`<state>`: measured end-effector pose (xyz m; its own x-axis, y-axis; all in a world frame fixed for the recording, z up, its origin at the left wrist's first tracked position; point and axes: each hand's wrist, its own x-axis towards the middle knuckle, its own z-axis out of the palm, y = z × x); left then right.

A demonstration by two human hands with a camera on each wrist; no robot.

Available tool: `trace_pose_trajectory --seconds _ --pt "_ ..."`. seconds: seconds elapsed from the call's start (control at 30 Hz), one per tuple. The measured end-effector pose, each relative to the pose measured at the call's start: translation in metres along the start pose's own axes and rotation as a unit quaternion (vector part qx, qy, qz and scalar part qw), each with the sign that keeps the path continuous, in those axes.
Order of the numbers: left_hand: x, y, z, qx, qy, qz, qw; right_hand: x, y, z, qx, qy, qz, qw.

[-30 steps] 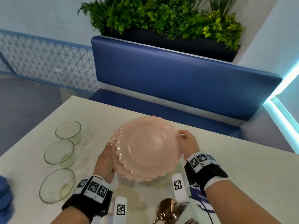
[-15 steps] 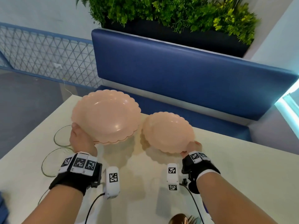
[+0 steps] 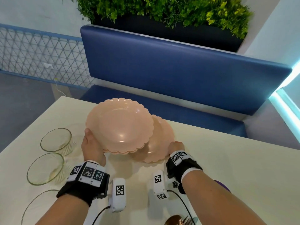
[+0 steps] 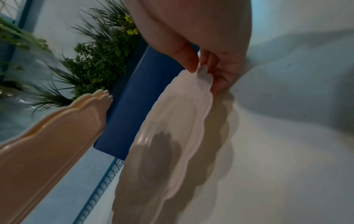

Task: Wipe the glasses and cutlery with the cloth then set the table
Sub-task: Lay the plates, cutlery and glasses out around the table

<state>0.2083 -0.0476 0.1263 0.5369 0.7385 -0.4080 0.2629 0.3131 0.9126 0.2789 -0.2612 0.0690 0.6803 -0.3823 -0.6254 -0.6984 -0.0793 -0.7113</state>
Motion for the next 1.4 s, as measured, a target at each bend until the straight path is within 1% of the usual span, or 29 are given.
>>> trace_pose_trajectory --seconds 0.03,0.07,0.1,0.17,0.2,0.23,0.27,0.4,0.47,0.57,0.6,0.63,0.67,0.7,0.73,0.77,0.83,0.9,0.93,1.0,1.1,1.17,1.23,1.27,1.3,1.33,1.4 --pt "-0.005 0.000 0.001 -0.023 -0.014 -0.018 0.999 -0.001 -0.001 -0.002 -0.034 0.010 -0.006 0.999" --pt "-0.009 -0.001 0.006 -0.011 -0.034 -0.010 0.999 -0.001 -0.002 -0.004 -0.029 0.035 -0.004 0.999" --pt "-0.018 -0.001 0.009 0.004 -0.047 -0.008 0.999 -0.002 -0.004 -0.006 -0.022 0.043 -0.013 0.999" --pt "-0.034 -0.003 0.019 0.018 -0.073 -0.001 0.997 -0.005 -0.010 -0.013 -0.037 0.017 -0.108 0.993" --pt "-0.041 -0.006 0.026 0.012 -0.086 0.007 0.996 -0.010 -0.014 -0.019 -0.038 -0.016 -0.133 0.990" --pt "-0.048 -0.010 0.032 0.019 -0.096 0.007 0.995 -0.009 -0.014 -0.026 -0.041 -0.046 -0.144 0.988" --pt "-0.056 -0.013 0.038 0.015 -0.109 0.006 0.994 -0.012 -0.015 -0.035 -0.048 -0.060 -0.150 0.986" --pt "-0.085 -0.029 0.062 0.021 -0.125 0.000 0.992 -0.013 -0.011 -0.086 -0.039 -0.036 -0.187 0.981" --pt "-0.100 -0.035 0.072 0.026 -0.136 -0.006 0.990 -0.013 -0.008 -0.116 0.004 -0.020 -0.190 0.982" --pt "-0.120 -0.046 0.084 0.052 -0.140 -0.005 0.989 -0.004 0.000 -0.174 0.056 0.021 -0.136 0.989" --pt "-0.124 -0.050 0.086 0.054 -0.142 -0.006 0.988 0.004 0.006 -0.195 0.076 0.024 -0.128 0.989" --pt "-0.129 -0.055 0.087 0.057 -0.142 -0.007 0.988 0.013 0.013 -0.215 0.065 0.035 -0.128 0.989" --pt "-0.133 -0.059 0.089 0.061 -0.143 -0.015 0.988 0.020 0.021 -0.236 -0.014 0.056 -0.131 0.990" --pt "-0.138 -0.062 0.090 0.063 -0.142 -0.021 0.988 0.029 0.030 -0.256 -0.113 0.088 -0.119 0.982" --pt "-0.143 -0.065 0.090 0.065 -0.142 -0.025 0.987 0.039 0.039 -0.273 -0.199 0.118 -0.102 0.967" --pt "-0.148 -0.068 0.090 0.069 -0.144 -0.026 0.987 0.045 0.047 -0.287 -0.259 0.127 -0.073 0.955" --pt "-0.158 -0.073 0.092 0.079 -0.150 -0.026 0.985 0.059 0.064 -0.311 -0.375 0.113 -0.049 0.919" --pt "-0.167 -0.078 0.094 0.092 -0.157 -0.022 0.983 0.078 0.077 -0.333 -0.425 0.105 -0.040 0.898" --pt "-0.171 -0.081 0.095 0.093 -0.158 -0.023 0.983 0.079 0.081 -0.340 -0.441 0.103 -0.019 0.892" --pt "-0.178 -0.085 0.097 0.102 -0.160 -0.021 0.982 0.065 0.079 -0.348 -0.473 0.103 0.002 0.875" --pt "-0.186 -0.091 0.100 0.113 -0.166 -0.025 0.979 0.064 0.084 -0.364 -0.522 0.064 0.015 0.850" --pt "-0.192 -0.093 0.101 0.125 -0.172 -0.019 0.977 0.065 0.085 -0.370 -0.515 0.070 0.020 0.854" --pt "-0.199 -0.095 0.102 0.127 -0.180 -0.013 0.975 0.074 0.090 -0.377 -0.458 0.090 0.024 0.884" --pt "-0.202 -0.096 0.103 0.135 -0.186 -0.008 0.973 0.079 0.093 -0.379 -0.382 0.096 0.027 0.919" --pt "-0.206 -0.096 0.104 0.143 -0.192 0.002 0.971 0.084 0.095 -0.382 -0.278 0.095 0.006 0.956" --pt "-0.207 -0.097 0.105 0.145 -0.195 0.004 0.970 0.085 0.095 -0.382 -0.160 0.087 -0.011 0.983" --pt "-0.211 -0.100 0.108 0.149 -0.196 0.005 0.969 0.094 0.098 -0.387 -0.111 0.107 -0.028 0.988"
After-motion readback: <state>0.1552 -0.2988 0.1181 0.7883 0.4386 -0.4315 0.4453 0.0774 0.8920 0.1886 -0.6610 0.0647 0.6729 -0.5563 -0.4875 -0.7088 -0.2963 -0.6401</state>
